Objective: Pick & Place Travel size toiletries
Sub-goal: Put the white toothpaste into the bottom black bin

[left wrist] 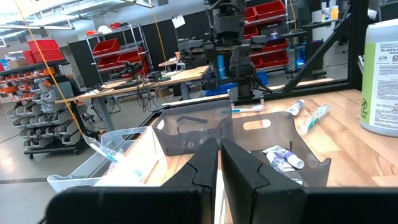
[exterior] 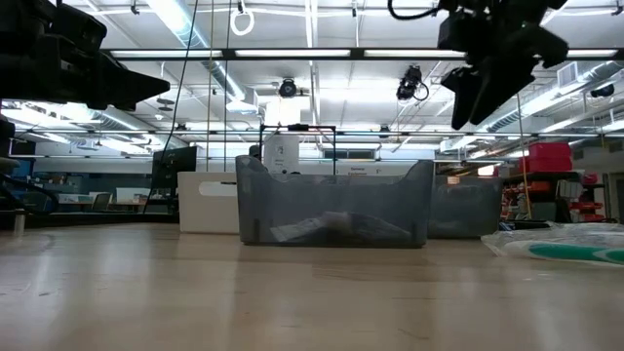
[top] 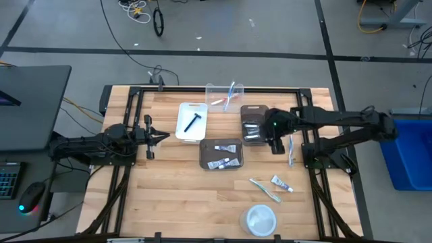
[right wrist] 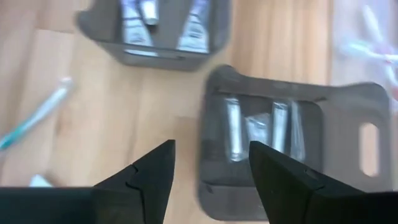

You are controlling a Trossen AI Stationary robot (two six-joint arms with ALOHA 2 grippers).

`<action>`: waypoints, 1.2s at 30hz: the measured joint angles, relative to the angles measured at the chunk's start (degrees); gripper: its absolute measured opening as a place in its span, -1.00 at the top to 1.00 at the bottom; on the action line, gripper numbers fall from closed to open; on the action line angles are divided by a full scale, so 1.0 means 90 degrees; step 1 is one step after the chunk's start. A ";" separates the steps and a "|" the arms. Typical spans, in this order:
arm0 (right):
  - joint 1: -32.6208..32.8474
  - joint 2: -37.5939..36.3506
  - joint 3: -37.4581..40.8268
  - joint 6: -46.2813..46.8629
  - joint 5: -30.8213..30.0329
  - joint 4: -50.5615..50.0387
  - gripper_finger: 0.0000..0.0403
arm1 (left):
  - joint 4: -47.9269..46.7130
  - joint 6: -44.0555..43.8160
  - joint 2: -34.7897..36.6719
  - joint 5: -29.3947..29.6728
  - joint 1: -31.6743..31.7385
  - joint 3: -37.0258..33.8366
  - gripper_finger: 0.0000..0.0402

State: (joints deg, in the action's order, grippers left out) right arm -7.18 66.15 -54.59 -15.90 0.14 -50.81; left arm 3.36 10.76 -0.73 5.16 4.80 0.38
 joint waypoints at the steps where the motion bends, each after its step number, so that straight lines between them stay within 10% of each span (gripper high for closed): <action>1: 0.0130 0.0000 0.0000 0.0064 0.0000 0.0000 -0.08 | 0.0000 0.0000 0.0000 -0.0001 0.0001 -0.0001 0.86; 20: 0.2662 -0.0002 0.0162 0.1281 0.0007 -0.0002 -0.09 | 0.0000 0.0000 0.0000 -0.0001 0.0000 -0.0002 0.86; 36: 0.3929 0.0000 0.1119 0.5007 -0.0459 -0.0034 -0.35 | 0.0000 0.0000 0.0002 0.0001 0.0002 0.0000 0.86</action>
State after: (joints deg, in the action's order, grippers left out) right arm 28.18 66.15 -44.52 29.16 -3.99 -51.11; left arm 3.36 10.76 -0.72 5.16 4.82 0.38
